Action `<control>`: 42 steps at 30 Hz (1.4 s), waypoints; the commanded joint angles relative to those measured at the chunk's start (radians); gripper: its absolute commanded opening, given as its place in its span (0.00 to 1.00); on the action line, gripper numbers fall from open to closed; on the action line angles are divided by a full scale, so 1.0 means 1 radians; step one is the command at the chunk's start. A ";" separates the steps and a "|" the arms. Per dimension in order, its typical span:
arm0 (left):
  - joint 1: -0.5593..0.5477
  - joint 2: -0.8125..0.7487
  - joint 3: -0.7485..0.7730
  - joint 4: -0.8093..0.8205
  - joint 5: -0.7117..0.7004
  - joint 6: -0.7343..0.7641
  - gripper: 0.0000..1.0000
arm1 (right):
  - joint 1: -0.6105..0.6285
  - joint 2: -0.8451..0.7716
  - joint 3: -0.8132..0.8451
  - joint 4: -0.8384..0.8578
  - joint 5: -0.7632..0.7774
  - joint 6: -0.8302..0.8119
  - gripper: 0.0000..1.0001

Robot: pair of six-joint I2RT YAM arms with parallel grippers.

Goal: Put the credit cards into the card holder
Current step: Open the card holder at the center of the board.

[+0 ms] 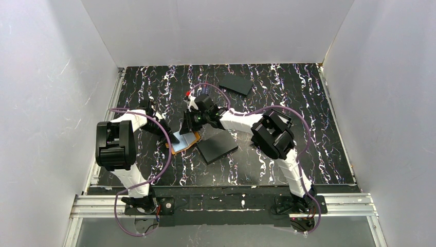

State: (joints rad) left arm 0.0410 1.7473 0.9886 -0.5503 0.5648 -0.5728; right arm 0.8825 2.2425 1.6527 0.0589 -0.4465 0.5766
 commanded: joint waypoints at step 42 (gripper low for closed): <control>-0.014 -0.219 -0.011 -0.005 -0.106 0.131 0.08 | -0.022 -0.093 -0.031 -0.112 0.007 -0.112 0.44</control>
State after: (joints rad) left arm 0.0387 1.6100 0.9897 -0.5545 0.4953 -0.4675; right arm 0.8532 2.2189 1.5990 -0.0380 -0.4675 0.4900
